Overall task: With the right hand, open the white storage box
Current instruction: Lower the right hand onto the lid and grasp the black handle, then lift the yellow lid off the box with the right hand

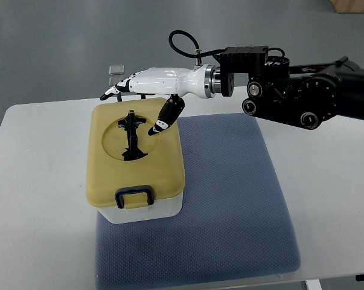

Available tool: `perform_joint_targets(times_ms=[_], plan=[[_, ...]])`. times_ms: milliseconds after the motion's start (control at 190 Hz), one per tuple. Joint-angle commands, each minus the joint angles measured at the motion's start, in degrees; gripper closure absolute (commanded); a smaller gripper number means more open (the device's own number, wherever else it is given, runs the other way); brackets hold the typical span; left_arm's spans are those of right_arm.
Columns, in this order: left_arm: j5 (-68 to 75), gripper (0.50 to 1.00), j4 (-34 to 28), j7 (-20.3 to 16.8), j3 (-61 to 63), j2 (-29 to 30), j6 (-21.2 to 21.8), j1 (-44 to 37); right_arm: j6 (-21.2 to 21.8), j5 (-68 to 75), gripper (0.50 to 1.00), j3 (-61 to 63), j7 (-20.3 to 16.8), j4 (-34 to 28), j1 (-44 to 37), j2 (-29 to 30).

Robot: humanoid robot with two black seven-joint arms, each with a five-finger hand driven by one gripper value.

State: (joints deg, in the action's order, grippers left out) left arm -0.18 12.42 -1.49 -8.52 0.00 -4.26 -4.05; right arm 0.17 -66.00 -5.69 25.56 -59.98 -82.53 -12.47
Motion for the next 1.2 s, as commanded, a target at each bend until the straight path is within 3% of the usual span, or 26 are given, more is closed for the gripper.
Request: perform_joint_targets(times_ms=[0,247,336,378,457,510,536,930,1193], plan=[[0.0,0.5,0.6,0.0,0.0,0.0,0.0,0.0,-1.2,0.0,0.601,0.0,0.0,0.4,0.9,1.1],[0.0,0.5,0.6,0.0,0.1,0.0,0.0,0.0,-2.6,0.0,0.638,0.0,-0.1,2.3,3.1,3.5],[0.0,0.5,0.6,0.0,0.1,0.0,0.0,0.0,-3.2,0.0,0.691,0.0,-0.1,2.7,3.5,3.9],[0.0,0.5,0.6,0.0,0.1,0.0,0.0,0.0,-3.5,0.0,0.728,0.0,-0.1,2.9,3.7,4.4],[0.0,0.5,0.7,0.0,0.1,0.0,0.0,0.0,-4.7,0.0,0.879,0.0,-0.1,3.6,3.9,4.9],[0.0,0.5,0.7,0.0,0.1,0.0,0.0,0.0,-5.0,0.0,0.932,0.0,-0.1,3.7,4.0,5.0],[0.0,0.5,0.7,0.0,0.1,0.0,0.0,0.0,-5.1,0.0,1.0,0.0,-0.1,3.7,4.1,5.1],[0.0,0.5,0.6,0.0,0.1,0.0,0.0,0.1,-6.1,0.7,1.0,0.9,0.0,2.5,0.9,3.9],[0.0,0.5,0.6,0.0,0.1,0.0,0.0,0.0,-6.9,1.1,1.0,0.9,0.0,-3.3,-4.2,-3.5]])
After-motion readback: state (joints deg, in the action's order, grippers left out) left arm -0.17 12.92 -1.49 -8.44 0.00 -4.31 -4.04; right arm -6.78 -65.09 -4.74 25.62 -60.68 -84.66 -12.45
